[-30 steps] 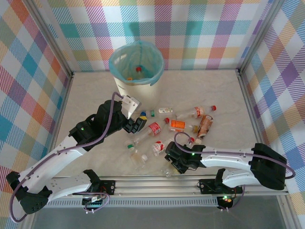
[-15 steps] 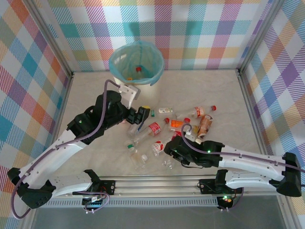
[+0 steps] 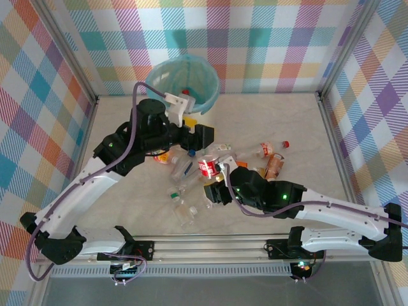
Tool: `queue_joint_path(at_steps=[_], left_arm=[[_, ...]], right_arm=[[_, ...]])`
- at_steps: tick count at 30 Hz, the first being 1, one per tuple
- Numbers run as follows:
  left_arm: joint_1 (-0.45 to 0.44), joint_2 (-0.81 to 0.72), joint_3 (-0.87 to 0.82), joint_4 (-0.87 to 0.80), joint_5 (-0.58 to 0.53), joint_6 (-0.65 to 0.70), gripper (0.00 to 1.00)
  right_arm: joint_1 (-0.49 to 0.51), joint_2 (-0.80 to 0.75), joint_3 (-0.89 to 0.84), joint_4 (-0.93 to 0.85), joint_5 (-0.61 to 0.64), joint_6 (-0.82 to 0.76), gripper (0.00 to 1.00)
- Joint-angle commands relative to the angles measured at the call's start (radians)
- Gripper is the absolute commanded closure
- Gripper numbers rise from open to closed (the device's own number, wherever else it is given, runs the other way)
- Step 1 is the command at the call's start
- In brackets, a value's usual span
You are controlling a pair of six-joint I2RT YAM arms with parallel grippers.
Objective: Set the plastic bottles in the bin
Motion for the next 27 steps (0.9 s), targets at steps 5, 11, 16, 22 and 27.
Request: queue_joint_path(at_steps=[5, 11, 16, 22, 27], left_arm=[[0.016, -0.014, -0.011, 0.043, 0.13, -0.101, 0.31], [0.027, -0.075, -0.047, 0.024, 0.067, -0.12, 0.17], [0.043, -0.131, -0.08, 0.031, 0.028, -0.121, 0.2], [0.049, -0.147, -0.124, 0.022, 0.001, -0.112, 0.42], [0.049, -0.159, -0.16, 0.034, 0.004, -0.118, 0.46]], right_arm=[[0.006, 0.018, 0.045, 0.071, -0.022, -0.259, 0.45], [-0.012, 0.033, 0.049, 0.075, -0.023, -0.224, 0.45], [-0.056, 0.045, 0.061, 0.072, -0.076, -0.18, 0.46], [-0.078, 0.062, 0.075, 0.092, -0.111, -0.18, 0.47], [-0.079, 0.065, 0.062, 0.111, -0.144, -0.174, 0.48]])
